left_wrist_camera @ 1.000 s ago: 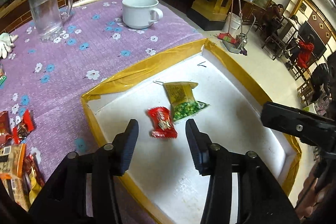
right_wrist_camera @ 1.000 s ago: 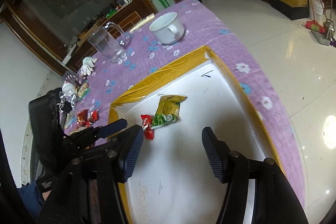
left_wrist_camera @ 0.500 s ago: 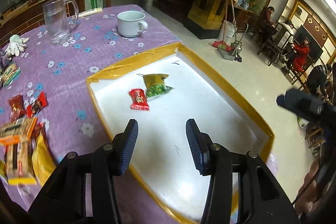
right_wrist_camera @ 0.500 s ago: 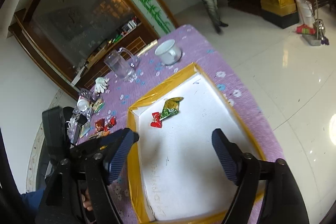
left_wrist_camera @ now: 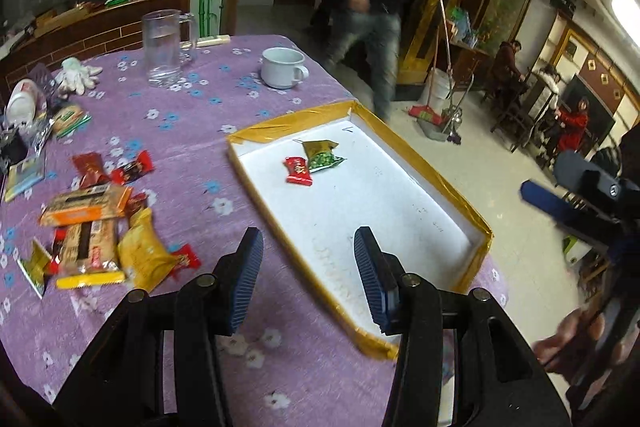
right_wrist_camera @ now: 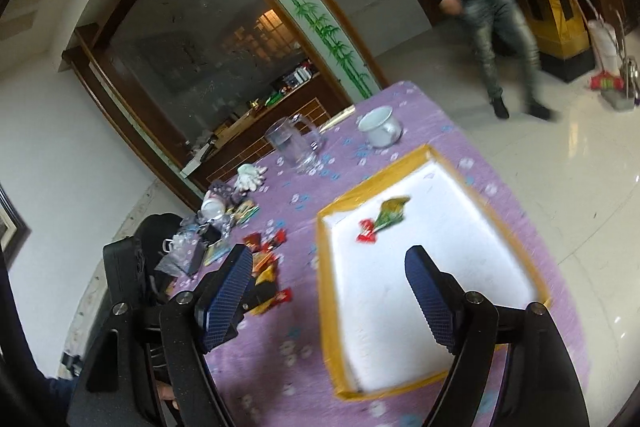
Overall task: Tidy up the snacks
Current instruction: 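Move both tools back toward the snack pile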
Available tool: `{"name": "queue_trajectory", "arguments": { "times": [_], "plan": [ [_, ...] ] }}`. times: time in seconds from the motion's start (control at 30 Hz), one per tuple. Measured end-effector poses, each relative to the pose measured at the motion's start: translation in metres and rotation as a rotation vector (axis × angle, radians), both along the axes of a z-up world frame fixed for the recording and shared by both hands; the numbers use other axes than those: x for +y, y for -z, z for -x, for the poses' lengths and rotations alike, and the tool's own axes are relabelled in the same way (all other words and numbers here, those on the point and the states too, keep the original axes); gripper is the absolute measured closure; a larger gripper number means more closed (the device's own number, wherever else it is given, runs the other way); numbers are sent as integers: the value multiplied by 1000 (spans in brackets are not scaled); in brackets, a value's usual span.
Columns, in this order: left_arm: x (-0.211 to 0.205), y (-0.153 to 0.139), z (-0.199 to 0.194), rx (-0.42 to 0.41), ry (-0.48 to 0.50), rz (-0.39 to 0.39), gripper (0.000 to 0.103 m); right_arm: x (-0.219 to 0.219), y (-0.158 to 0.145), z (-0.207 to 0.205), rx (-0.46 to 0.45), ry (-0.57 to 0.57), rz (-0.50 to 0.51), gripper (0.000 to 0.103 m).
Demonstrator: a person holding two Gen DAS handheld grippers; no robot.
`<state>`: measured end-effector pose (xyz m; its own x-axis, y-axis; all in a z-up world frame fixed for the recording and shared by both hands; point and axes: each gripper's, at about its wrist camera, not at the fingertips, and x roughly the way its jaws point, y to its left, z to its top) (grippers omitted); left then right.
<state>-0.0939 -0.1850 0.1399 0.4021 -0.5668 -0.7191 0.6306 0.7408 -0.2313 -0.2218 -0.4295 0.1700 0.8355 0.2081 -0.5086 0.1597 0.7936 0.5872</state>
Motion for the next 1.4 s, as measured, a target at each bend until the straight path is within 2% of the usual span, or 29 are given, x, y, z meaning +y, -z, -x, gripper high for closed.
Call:
{"name": "queue_trajectory", "arguments": {
  "times": [0.2,0.33,0.57,0.7,0.93,1.0,1.1,1.2,1.33,1.4],
  "plan": [
    [59,-1,-18,-5,-64,58,58,57,-4,-38,-15,-105,-117,22],
    [116,0,-36,-14,-152,75,58,112,-14,-69,-23,-185,-45,22],
    [203,20,-57,22,-312,98,57,205,-4,-128,31,-352,-20,22],
    [230,32,-61,46,-364,85,57,249,7,-145,70,-445,7,22],
    [251,44,-51,45,-356,62,57,274,27,-142,126,-452,14,22],
    [261,48,-50,69,-366,73,57,276,39,-139,183,-455,27,22],
    [272,55,-43,84,-398,92,57,276,50,-142,249,-455,45,22],
    [284,59,-33,81,-445,82,57,274,57,-147,274,-456,62,22],
    [299,56,-18,63,-507,62,57,281,73,-163,318,-519,60,22],
    [307,53,-4,63,-532,54,57,282,77,-172,342,-545,105,23]
  ]
}}
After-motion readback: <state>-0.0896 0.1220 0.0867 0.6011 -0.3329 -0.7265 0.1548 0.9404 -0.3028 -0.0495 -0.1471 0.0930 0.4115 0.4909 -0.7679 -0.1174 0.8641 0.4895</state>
